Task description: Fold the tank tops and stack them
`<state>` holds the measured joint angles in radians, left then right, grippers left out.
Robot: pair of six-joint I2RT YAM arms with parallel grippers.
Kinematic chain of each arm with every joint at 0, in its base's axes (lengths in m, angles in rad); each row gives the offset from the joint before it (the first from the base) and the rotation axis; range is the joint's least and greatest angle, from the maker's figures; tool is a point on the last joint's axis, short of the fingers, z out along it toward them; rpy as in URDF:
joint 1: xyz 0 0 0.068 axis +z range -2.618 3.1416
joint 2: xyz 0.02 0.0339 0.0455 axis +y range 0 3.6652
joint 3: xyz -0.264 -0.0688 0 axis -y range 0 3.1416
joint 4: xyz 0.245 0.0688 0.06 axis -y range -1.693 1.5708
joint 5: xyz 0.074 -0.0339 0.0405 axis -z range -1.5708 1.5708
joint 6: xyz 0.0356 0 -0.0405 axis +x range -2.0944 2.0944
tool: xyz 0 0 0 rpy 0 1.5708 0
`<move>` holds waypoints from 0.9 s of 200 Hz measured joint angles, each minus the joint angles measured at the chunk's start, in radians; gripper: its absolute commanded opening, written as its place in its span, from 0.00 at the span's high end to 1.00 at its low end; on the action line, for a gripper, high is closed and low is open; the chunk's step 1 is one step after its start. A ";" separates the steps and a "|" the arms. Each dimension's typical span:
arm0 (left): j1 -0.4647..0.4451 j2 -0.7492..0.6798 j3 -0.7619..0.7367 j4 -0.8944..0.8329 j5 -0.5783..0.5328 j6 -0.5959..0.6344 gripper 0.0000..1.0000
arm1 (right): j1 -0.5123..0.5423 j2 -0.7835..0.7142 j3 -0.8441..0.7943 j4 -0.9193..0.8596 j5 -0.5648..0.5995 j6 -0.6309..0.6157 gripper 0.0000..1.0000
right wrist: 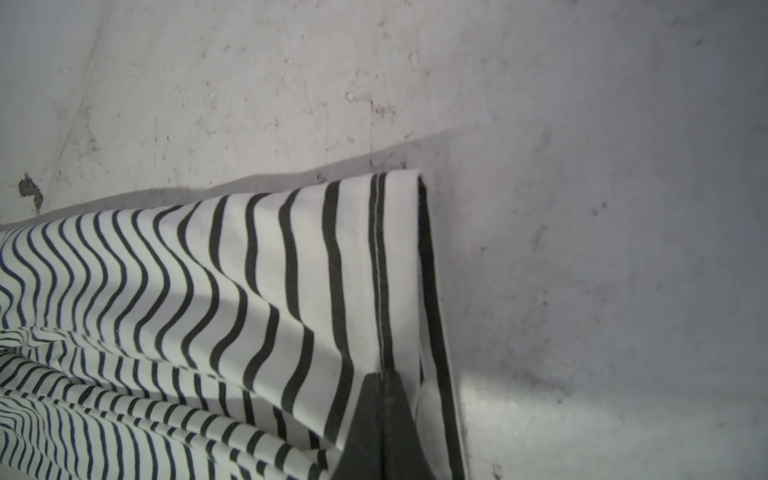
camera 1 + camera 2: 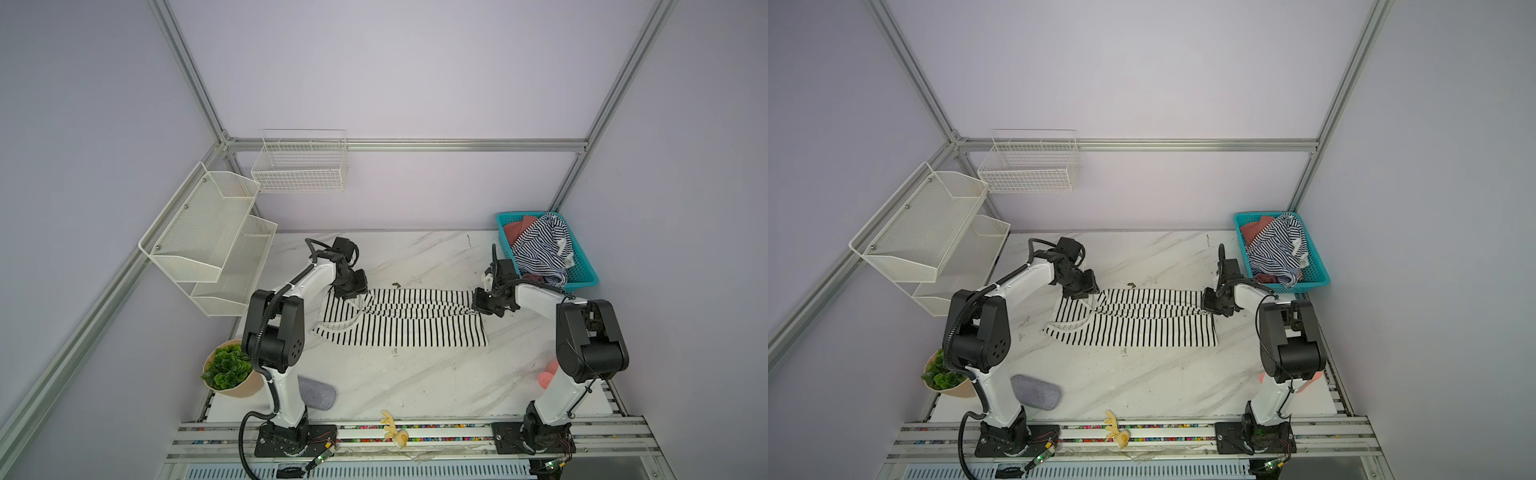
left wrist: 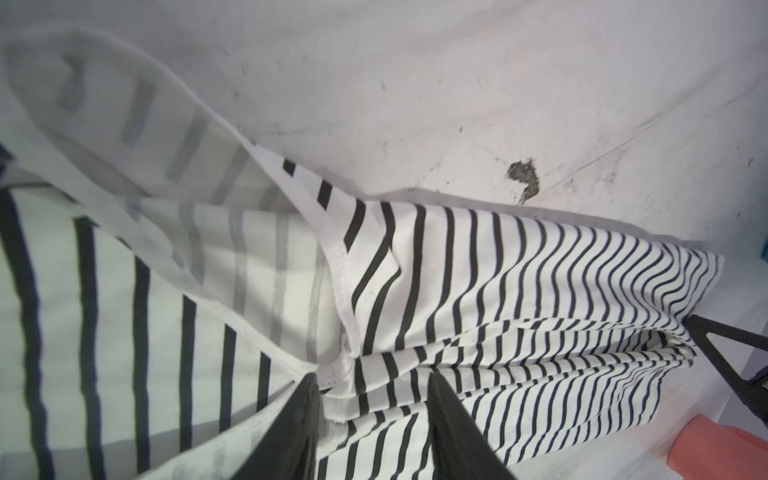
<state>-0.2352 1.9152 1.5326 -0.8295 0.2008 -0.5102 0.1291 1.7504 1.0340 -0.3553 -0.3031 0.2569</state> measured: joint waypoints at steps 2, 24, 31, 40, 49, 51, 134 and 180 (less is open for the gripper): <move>0.001 0.005 0.020 -0.010 -0.006 0.002 0.57 | 0.000 0.000 0.000 0.000 0.000 0.000 1.00; 0.020 0.089 0.216 -0.076 -0.076 0.031 0.57 | 0.000 0.000 0.000 0.000 0.000 0.000 1.00; 0.027 0.118 0.270 -0.094 -0.101 0.039 0.55 | 0.000 0.000 0.000 0.000 0.000 0.000 1.00; 0.036 0.153 0.330 -0.122 -0.133 0.050 0.54 | 0.000 0.000 0.000 0.000 0.000 0.000 1.00; 0.045 0.190 0.381 -0.148 -0.164 0.057 0.53 | 0.000 0.000 0.000 0.000 0.000 0.000 1.00; 0.047 0.199 0.392 -0.154 -0.170 0.058 0.53 | 0.000 0.000 0.000 0.001 0.000 0.000 1.00; 0.079 0.430 0.554 -0.324 -0.300 0.092 0.54 | 0.000 0.005 0.000 0.000 0.003 0.000 1.00; 0.084 0.429 0.554 -0.341 -0.359 0.107 0.55 | 0.000 0.019 0.000 0.000 0.008 0.000 1.00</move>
<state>-0.1509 2.3440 2.0869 -1.1706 -0.1577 -0.4030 0.1291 1.7695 1.0344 -0.3550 -0.2955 0.2565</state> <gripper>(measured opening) 0.456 0.041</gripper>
